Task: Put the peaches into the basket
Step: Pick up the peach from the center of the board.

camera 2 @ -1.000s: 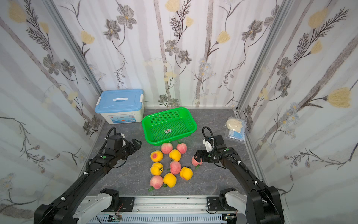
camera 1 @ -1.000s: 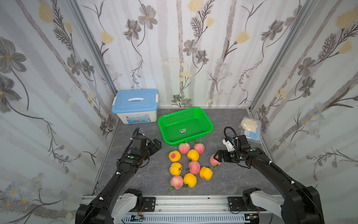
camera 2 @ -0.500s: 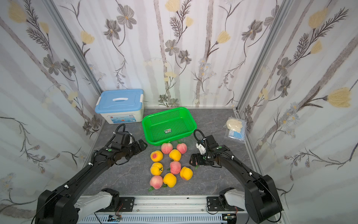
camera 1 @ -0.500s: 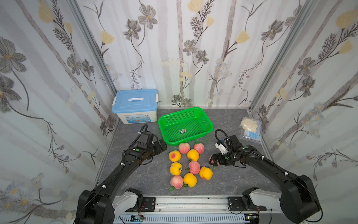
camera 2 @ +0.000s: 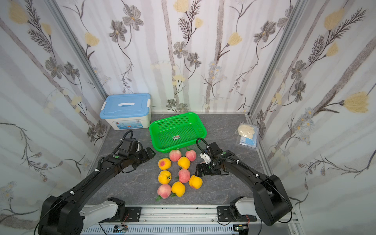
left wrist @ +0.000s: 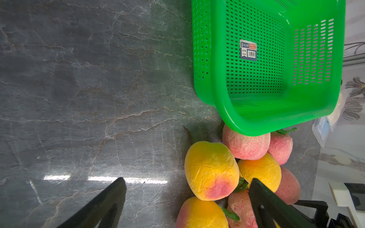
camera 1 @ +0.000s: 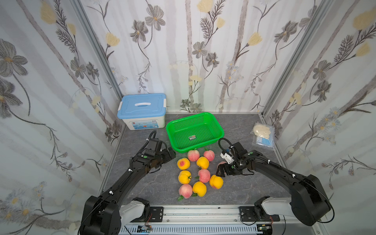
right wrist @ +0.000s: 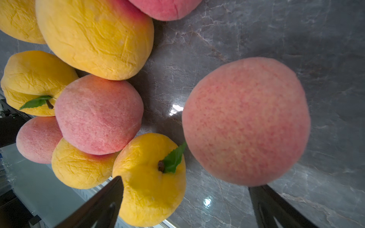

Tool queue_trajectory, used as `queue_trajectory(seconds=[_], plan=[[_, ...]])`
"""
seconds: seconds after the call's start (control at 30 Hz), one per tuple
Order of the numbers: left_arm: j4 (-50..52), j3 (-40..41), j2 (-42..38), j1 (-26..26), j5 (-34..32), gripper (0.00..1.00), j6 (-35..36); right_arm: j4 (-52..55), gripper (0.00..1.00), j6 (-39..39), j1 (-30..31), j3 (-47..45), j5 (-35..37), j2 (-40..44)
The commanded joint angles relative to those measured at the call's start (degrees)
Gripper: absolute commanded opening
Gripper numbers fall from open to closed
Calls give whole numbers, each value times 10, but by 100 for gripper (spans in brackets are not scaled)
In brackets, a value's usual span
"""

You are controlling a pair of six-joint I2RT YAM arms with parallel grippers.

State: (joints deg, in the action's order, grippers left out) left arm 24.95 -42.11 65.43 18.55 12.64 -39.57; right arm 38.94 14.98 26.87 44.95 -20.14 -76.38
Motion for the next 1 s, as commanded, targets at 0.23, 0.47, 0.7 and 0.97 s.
queue_trajectory(seconds=[0.23, 0.47, 0.7, 0.97], plan=[[-16, -3, 11, 0, 15, 100, -14, 22, 100, 6, 12, 19, -8, -23], [-13, -3, 5, 0, 16, 100, -14, 43, 100, 6, 11, 42, -8, -19], [-13, -9, 13, 0, 22, 100, -12, 59, 95, 13, 1, 61, 298, -25], [-16, -6, 13, 1, 23, 100, -16, 63, 95, -5, -13, 81, 275, -39]])
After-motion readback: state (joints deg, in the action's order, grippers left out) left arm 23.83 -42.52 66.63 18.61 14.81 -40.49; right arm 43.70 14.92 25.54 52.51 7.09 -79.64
